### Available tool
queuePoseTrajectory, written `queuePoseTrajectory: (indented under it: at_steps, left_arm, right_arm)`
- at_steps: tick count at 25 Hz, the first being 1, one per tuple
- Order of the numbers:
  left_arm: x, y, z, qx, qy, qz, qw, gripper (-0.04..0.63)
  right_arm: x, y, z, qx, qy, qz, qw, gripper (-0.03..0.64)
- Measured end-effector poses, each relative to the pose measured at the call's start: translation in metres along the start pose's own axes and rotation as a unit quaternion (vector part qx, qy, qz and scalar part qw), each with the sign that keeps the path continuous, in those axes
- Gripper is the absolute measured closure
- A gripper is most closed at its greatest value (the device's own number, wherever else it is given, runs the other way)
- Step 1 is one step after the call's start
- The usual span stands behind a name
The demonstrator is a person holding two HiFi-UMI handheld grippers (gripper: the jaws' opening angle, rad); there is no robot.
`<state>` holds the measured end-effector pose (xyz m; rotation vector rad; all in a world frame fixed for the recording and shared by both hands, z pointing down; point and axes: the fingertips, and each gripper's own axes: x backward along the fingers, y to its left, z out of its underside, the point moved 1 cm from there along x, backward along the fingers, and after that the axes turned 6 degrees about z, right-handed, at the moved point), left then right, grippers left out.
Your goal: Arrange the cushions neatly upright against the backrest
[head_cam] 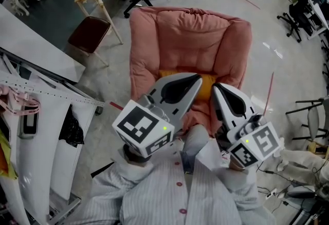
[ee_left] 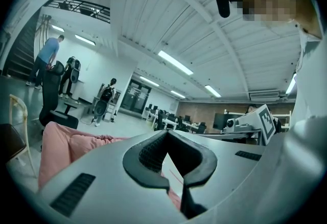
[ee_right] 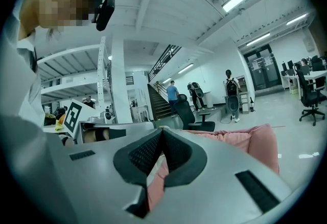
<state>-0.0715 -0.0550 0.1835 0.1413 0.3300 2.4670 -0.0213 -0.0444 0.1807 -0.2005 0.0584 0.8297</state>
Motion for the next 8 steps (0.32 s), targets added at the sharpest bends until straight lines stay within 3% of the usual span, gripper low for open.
queuePoseTrajectory:
  at_steps: [8]
  left_arm:
    - [-0.013, 0.005, 0.007, 0.002, 0.011, 0.003, 0.9999, 0.584]
  right_arm:
    - [-0.003, -0.013, 0.003, 0.000, 0.006, -0.001, 1.000, 0.604]
